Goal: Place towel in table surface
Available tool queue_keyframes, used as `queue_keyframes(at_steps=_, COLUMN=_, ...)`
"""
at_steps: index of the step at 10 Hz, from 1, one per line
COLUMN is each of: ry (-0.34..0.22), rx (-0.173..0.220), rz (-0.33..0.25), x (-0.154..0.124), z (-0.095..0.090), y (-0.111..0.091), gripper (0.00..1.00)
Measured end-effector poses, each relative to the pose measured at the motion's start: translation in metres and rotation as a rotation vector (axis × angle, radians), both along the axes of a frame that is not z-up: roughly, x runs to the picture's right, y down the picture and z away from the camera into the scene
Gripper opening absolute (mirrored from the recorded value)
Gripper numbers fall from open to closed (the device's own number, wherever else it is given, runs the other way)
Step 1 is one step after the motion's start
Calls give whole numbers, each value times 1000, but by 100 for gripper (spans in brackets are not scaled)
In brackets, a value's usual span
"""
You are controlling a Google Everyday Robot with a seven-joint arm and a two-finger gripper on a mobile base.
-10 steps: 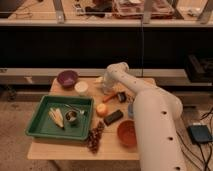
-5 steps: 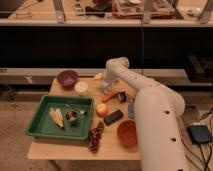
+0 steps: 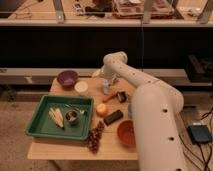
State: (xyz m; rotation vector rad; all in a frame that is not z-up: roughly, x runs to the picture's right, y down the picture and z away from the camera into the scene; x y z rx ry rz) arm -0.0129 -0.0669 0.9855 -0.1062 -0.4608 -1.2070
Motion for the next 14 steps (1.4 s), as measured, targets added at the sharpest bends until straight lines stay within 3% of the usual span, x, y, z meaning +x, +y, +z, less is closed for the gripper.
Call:
queue_keyframes(at_steps=2, ry=32, rx=-6, rz=-46, x=0, z=24, y=19, gripper=80)
queue_keyframes(at_steps=3, ry=33, rx=-6, rz=-47, x=0, z=24, y=20, gripper=80)
queue_keyframes(at_steps=4, ry=84, rx=-17, rz=-85, x=3, z=37, y=32, gripper=70)
queue_keyframes(at_steps=7, ry=86, rx=-19, rz=-125, x=-8, z=37, y=42, gripper=38)
queue_keyframes(at_steps=8, ry=82, rx=-20, rz=-125, x=-8, z=36, y=43, gripper=29)
queue_keyframes(at_steps=9, ry=73, rx=-24, rz=-127, x=-11, z=37, y=45, gripper=14)
queue_keyframes(at_steps=10, ry=68, rx=-28, rz=-125, x=-12, z=37, y=46, gripper=7)
queue_keyframes(at_steps=12, ry=54, rx=-44, rz=-87, x=-5, z=37, y=46, gripper=0)
queue_keyframes(at_steps=14, ry=58, rx=-38, rz=-50, x=14, z=31, y=37, gripper=0)
